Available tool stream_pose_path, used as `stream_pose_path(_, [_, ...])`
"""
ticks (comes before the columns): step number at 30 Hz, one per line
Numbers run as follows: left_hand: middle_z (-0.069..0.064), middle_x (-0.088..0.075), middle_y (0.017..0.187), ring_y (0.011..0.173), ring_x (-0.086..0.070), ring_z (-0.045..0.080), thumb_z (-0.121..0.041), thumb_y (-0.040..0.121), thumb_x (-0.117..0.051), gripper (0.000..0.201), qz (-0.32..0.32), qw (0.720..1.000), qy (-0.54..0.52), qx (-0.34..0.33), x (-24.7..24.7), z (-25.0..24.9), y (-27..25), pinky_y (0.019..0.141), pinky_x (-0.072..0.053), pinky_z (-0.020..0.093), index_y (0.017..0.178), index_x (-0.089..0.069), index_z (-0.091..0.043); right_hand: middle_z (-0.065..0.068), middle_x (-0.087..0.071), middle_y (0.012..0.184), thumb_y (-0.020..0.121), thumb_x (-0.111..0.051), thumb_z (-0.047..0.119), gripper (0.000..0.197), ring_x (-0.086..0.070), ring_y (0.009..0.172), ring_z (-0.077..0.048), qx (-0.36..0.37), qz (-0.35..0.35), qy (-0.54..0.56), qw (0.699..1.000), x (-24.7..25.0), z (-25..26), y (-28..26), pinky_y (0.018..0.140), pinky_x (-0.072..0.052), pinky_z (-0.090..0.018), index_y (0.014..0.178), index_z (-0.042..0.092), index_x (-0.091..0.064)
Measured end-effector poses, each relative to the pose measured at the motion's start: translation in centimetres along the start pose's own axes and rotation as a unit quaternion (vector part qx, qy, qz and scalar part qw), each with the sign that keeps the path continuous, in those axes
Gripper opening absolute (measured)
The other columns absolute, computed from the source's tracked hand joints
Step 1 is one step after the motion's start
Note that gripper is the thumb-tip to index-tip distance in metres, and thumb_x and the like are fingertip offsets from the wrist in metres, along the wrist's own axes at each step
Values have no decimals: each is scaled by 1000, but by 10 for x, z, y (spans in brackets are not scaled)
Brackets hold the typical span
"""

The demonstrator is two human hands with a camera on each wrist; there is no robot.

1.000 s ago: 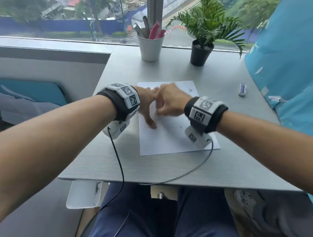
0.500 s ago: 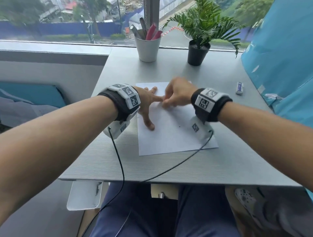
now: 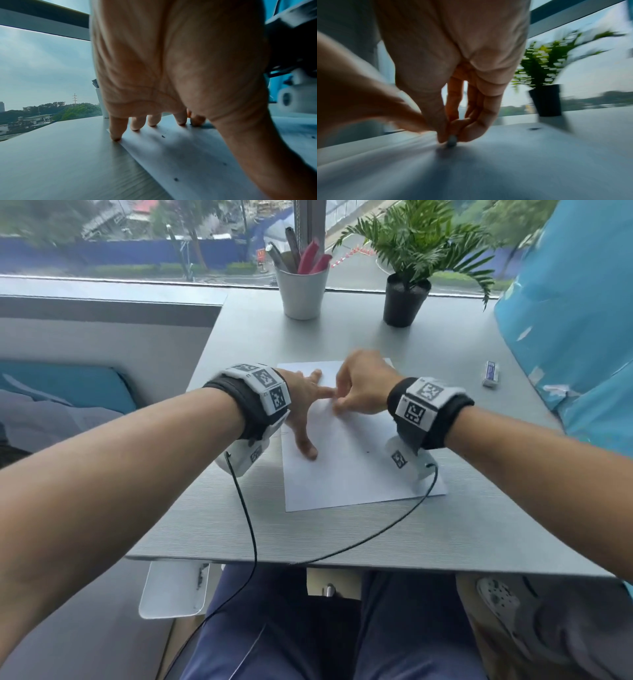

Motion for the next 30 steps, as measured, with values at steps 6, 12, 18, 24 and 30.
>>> stream_pose_path(6, [-1,14,167,154,-4,28,-72,52,-84,135,8,1000,5,-1,-1,1,0,120,-19,58,154,1,-50,4,-67,60,70,-83,21,10,-59,51,-4,12,61,28,998,1,-1,-8,54,-44,-18,66,21,-73])
stream_pose_path(12, [1,18,166,154,-4,30,-74,51,-83,133,8,1000,10,1,0,1,1,121,-18,57,156,-4,-47,11,-62,63,70,-79,19,9,-56,58,-1,54,56,9,997,-15,17,-25,54,-45,-19,64,20,-72])
stream_pose_path(18, [-1,15,167,154,-2,28,-71,51,-84,140,5,1000,12,6,-1,0,1,120,-19,58,153,10,-51,4,-66,55,68,-84,22,15,-58,46,-2,-30,13,24,999,13,-20,5,51,-45,-17,61,20,-71])
stream_pose_path(24, [0,19,166,154,-1,31,-77,47,-81,143,10,1000,15,1,-1,3,4,121,-14,57,155,6,-46,11,-64,68,72,-79,20,4,-59,63,-3,71,76,7,995,-20,19,-33,55,-47,-17,70,19,-75])
stream_pose_path(30, [-3,18,166,154,-1,27,-74,49,-83,142,16,1000,11,12,-1,2,3,119,-19,60,151,14,-54,1,-68,61,70,-81,18,9,-60,52,-6,-24,-7,35,999,10,-23,4,54,-47,-18,76,12,-77])
Point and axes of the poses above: each hand's wrist, its own y-axis towards the middle knuckle, its own x-axis out of the back of the hand, z = x × y, the point moved 3 cm from there along y, towards the middle knuckle
